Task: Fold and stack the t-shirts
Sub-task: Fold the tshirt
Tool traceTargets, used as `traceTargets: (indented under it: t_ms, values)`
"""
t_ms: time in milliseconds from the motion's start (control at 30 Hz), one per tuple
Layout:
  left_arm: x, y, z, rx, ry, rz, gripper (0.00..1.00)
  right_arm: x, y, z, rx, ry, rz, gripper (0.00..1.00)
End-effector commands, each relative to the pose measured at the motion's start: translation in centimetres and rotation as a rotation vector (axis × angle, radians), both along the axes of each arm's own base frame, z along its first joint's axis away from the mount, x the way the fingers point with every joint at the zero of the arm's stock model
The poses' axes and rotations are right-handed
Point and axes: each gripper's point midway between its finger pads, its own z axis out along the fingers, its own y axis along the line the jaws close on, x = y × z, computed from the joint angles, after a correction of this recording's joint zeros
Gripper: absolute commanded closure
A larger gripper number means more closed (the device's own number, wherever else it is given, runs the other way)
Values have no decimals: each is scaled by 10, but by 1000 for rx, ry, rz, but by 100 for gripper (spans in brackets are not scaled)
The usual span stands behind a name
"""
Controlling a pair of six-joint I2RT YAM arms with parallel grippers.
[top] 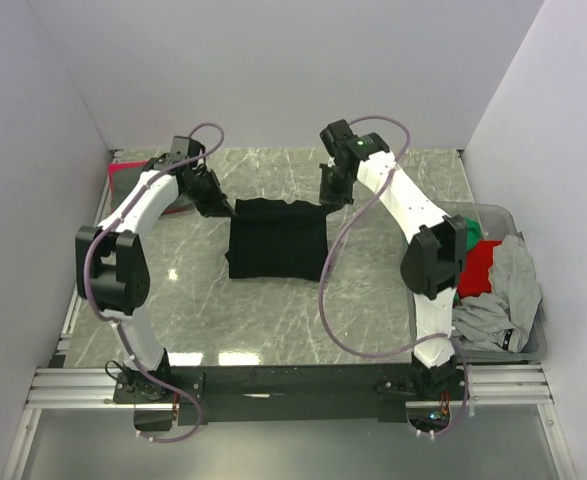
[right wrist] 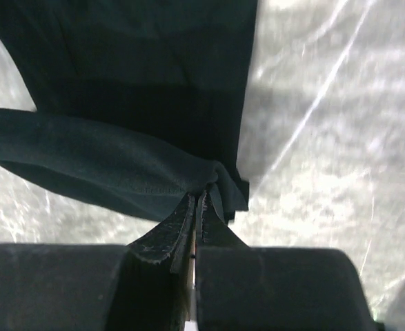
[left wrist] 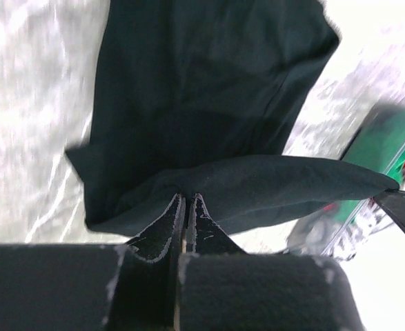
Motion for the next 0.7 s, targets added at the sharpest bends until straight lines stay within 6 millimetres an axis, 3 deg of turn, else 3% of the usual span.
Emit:
traceTargets:
  t_ms: [0, 167, 333, 400, 433, 567, 600, 633, 667]
  values:
    - [39, 0, 29, -32, -125, -2, 100, 27, -3, 20, 23, -61, 11, 100]
    - [71, 6, 23, -81, -140, 38, 100, 61, -9, 9, 56, -64, -22, 100]
    - [106, 1, 7, -161, -171, 38, 100, 97, 5, -19, 156, -91, -10, 100]
    - [116, 2, -9, -163, -149, 44, 100, 105, 10, -30, 175, -85, -7, 100]
    - [121, 3, -13, -159, -152, 49, 100, 109, 13, -46, 180, -62, -2, 100]
    - [145, 16, -34, -127, -170, 108, 100, 138, 29, -60, 255, -122, 16, 96]
    - [149, 17, -34, -141, -175, 127, 96, 142, 34, -60, 295, -128, 35, 83]
    - [154, 18, -33, -145, -191, 137, 73, 148, 37, -63, 315, -138, 38, 64]
    - [162, 23, -29, -130, -226, 157, 59, 153, 39, -61, 332, -152, 41, 59]
